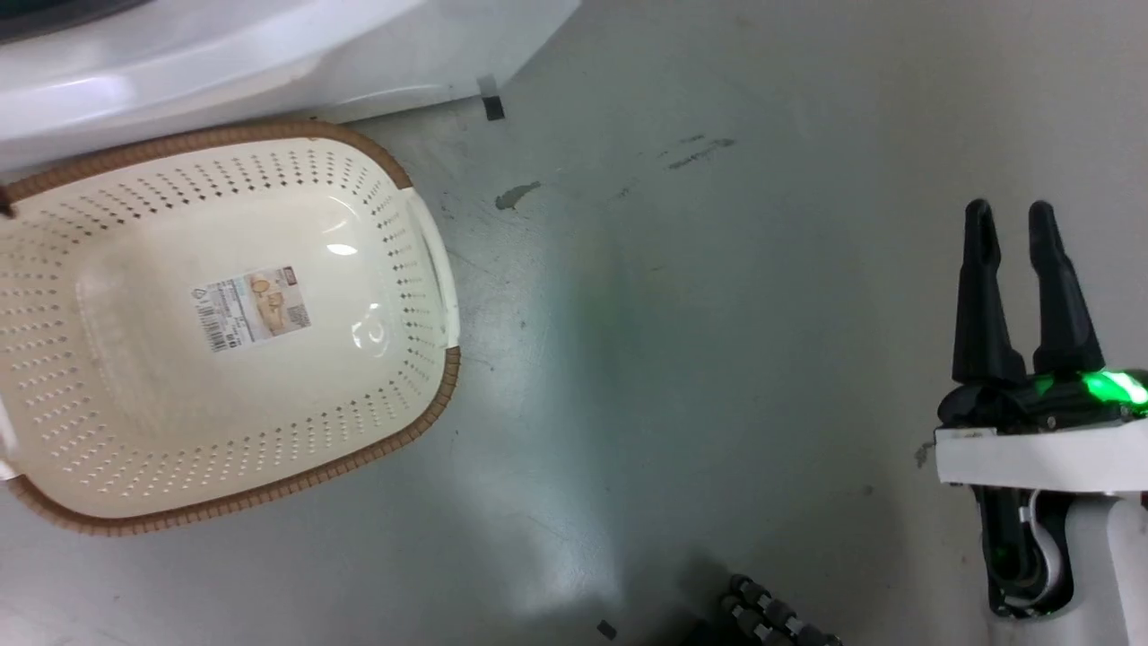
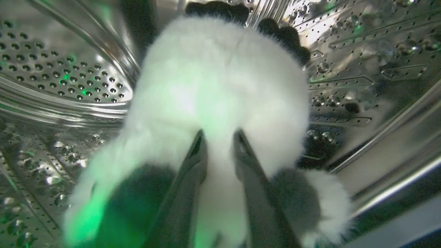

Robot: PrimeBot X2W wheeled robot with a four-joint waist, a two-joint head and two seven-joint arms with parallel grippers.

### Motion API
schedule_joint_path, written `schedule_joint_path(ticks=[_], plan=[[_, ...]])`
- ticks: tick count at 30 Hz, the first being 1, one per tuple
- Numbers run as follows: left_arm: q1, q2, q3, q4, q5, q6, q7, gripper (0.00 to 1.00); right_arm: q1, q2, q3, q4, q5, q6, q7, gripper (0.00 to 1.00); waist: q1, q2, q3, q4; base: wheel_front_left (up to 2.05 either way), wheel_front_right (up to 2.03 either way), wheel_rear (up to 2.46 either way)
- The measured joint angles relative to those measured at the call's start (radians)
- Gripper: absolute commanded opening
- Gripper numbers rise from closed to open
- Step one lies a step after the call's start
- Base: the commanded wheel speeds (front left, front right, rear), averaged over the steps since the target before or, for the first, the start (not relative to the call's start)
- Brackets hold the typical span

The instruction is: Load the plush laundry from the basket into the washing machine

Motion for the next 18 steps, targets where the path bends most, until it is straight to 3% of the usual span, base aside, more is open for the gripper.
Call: schedule_joint_path(ticks=[9, 18], plan=[[0.066, -0.048, -0.023, 0.103, -0.029, 0.0, -0.126, 1.0, -0.007, 0.0, -0.043, -0.003, -0.059, 0.0, 0.0, 1.0, 0.0, 0.0, -0.081, 0.043, 0.0, 0.0, 0.0], [0.294, -0.164, 0.019, 0.154, -0.14, 0.015, -0.31, 1.0, 0.04, 0.0, -0.097, -0.002, -0.164, 0.0, 0.0, 1.0, -0.0003, 0.0, -0.262, 0.116, 0.0, 0.0, 0.0]])
